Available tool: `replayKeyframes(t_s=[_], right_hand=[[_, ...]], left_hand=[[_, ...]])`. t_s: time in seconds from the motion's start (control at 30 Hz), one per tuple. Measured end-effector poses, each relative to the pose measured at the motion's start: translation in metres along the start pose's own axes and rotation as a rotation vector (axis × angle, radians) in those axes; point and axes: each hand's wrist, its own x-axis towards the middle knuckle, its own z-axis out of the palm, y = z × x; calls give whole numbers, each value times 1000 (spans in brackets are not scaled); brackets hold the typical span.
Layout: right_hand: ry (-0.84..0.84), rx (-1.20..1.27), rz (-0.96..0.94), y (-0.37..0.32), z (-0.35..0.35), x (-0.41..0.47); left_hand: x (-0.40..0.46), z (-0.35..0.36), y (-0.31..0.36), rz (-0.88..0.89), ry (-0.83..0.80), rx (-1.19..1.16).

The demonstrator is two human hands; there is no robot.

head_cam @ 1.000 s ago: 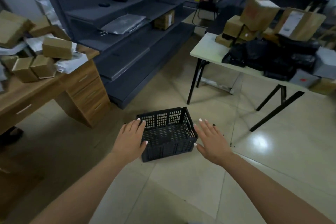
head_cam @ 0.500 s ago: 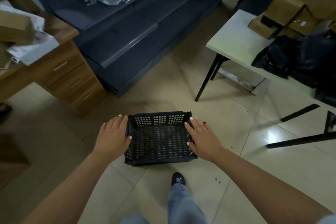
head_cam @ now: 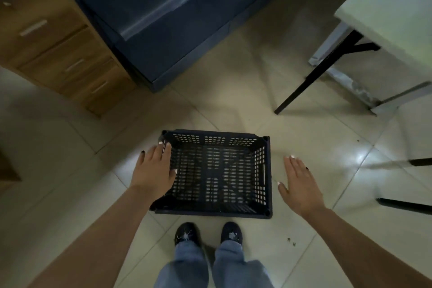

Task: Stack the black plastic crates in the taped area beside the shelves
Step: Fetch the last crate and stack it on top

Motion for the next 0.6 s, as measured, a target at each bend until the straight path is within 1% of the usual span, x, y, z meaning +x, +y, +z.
replayKeyframes(t_s=[0.1,0.17,0.23,0.33,0.4,0.6], right_hand=[[-61,44,32,3,61,37],[-93,79,78,6,101,61],[-92,91,103,10,137,86],[-49,35,111,19,180,119],[-38,2,135,23,200,132],[42,15,223,28,243,152]], left_hand=[[36,60,-7,-15,-79,37],[58,100,-14,-19,-102,57],[79,137,-23,-51,-129,94],[105,181,-37,-150,-243,254],[117,204,-45,-190,-304,311],[142,262,-59,-234,-231,262]])
